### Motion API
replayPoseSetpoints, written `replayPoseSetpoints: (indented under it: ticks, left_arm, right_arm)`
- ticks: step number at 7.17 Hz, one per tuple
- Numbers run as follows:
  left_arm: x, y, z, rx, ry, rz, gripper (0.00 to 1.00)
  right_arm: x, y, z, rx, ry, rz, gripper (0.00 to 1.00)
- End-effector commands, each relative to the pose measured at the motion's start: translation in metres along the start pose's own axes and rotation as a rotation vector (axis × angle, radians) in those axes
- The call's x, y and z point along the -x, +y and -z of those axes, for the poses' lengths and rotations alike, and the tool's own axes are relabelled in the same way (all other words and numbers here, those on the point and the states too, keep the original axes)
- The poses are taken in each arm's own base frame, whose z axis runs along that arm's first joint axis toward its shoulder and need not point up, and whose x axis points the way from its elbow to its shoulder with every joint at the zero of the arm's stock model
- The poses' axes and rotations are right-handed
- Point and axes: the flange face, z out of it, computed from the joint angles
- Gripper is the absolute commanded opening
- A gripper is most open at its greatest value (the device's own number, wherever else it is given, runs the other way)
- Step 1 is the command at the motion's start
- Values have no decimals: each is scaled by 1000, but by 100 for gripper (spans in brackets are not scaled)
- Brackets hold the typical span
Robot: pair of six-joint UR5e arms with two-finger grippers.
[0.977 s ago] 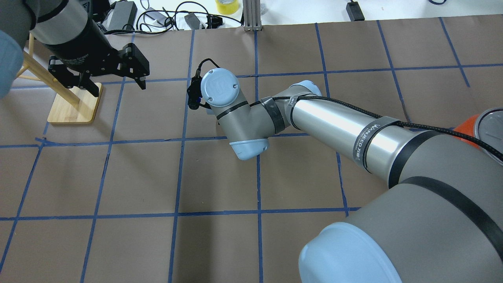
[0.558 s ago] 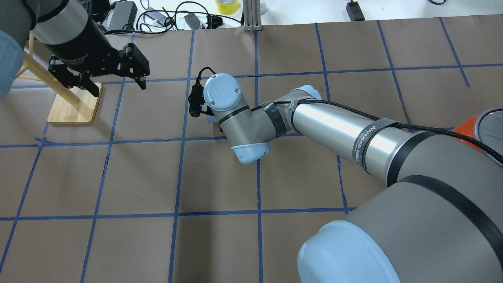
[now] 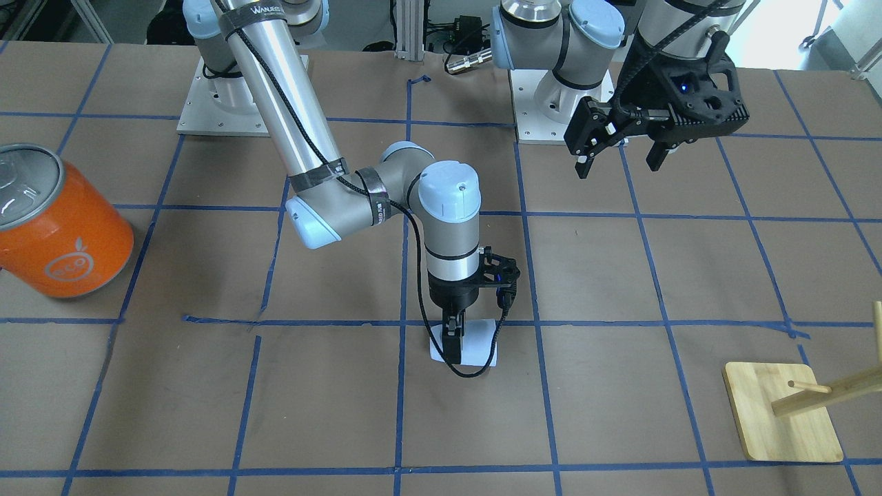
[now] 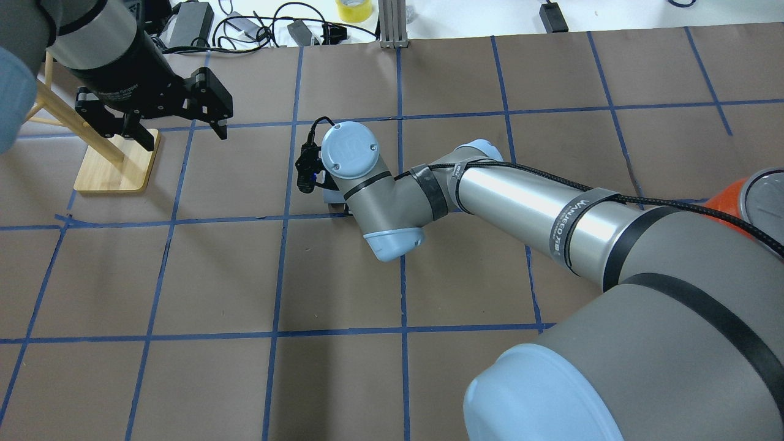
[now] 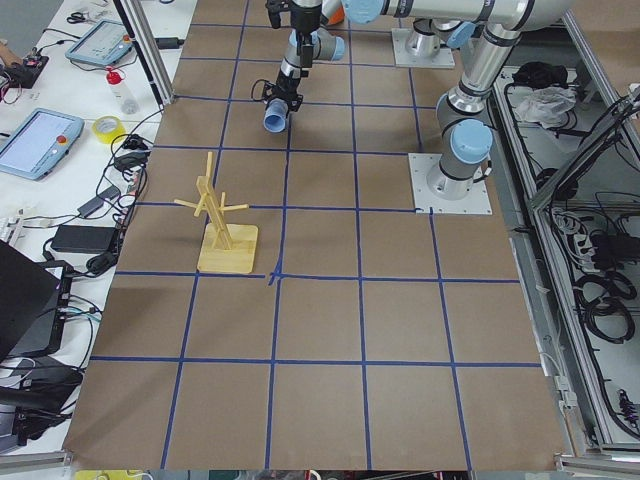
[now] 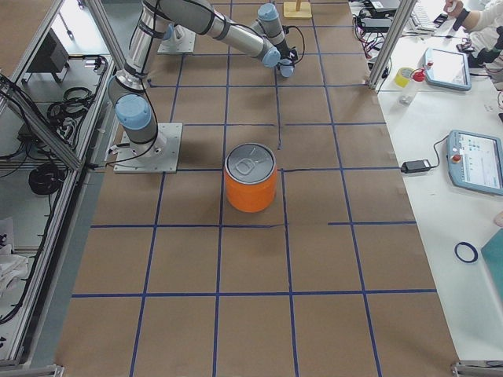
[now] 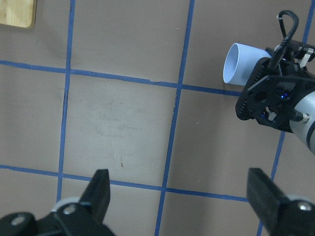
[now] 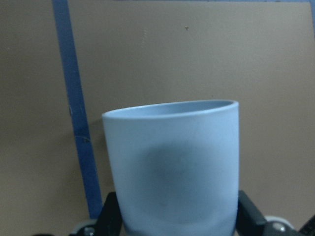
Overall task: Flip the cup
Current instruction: 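Lower the cup and lay it on its side, then open the right gripper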
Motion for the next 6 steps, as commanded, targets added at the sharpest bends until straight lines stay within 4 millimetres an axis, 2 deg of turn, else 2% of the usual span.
replayPoseSetpoints:
  ticks: [1, 3, 4, 6]
  left_arm:
    - [1, 0, 0, 0, 1, 2, 100]
    - [3, -1, -2, 5, 0, 6, 100]
    - [10, -5, -8, 12, -5, 19, 100]
    - [23, -26, -27, 20, 16, 56, 100]
  right_arm:
    - [2, -2, 1, -23, -13, -13, 100]
    - [-18, -1, 24, -50, 23, -33, 100]
    - [-31, 2, 45, -61, 52, -46, 100]
    - [-74, 47, 74, -25, 56, -162, 100]
